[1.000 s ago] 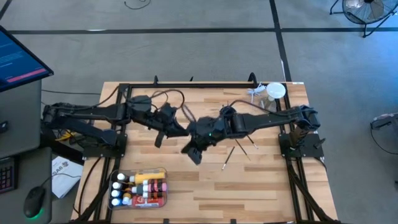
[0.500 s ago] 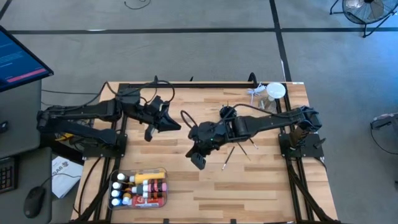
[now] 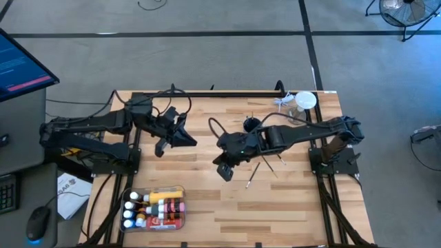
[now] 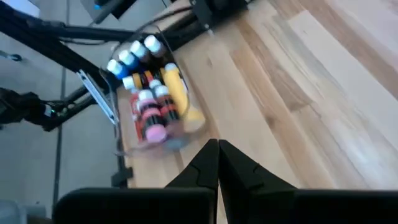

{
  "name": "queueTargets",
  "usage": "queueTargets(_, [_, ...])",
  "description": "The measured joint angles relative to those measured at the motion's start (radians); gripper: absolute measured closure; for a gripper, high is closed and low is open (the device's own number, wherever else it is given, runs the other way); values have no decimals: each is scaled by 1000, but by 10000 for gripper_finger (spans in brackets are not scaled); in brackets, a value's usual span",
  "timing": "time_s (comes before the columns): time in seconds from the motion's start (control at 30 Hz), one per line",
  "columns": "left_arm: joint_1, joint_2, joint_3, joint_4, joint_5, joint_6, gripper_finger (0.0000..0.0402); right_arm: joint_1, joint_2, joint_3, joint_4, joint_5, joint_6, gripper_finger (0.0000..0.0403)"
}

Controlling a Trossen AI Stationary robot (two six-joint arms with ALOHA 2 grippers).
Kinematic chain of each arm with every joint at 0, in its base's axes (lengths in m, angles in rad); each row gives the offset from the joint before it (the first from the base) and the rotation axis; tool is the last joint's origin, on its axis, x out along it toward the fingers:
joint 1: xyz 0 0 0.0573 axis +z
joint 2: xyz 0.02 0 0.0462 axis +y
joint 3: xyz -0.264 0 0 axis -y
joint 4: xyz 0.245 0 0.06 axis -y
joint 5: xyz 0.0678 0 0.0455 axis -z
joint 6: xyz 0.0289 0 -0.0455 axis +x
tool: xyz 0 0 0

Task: Pick & Place Paint Supplies
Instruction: Put the right paint brush into the blue cup

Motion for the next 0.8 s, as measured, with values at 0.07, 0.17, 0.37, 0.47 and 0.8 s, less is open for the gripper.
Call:
queueTargets(0.07, [0,-1,0,6,18,0,401,-2,-25,-32,15,14,-2,402])
queueTargets(0.17, [0,-2,0,34,94,-23,401,1,-75,-97,69,30,1,402])
queueTargets(0.37, [-22,-2,0,198,190,-91,401,-10,-188,-239,256,44,23,403])
queueTargets(0.47, [-34,-2,0,300,190,-114,401,-20,-233,-292,310,46,26,403])
queueTargets(0.8, [-42,-1,0,401,189,-153,401,-42,-285,-309,421,45,17,403])
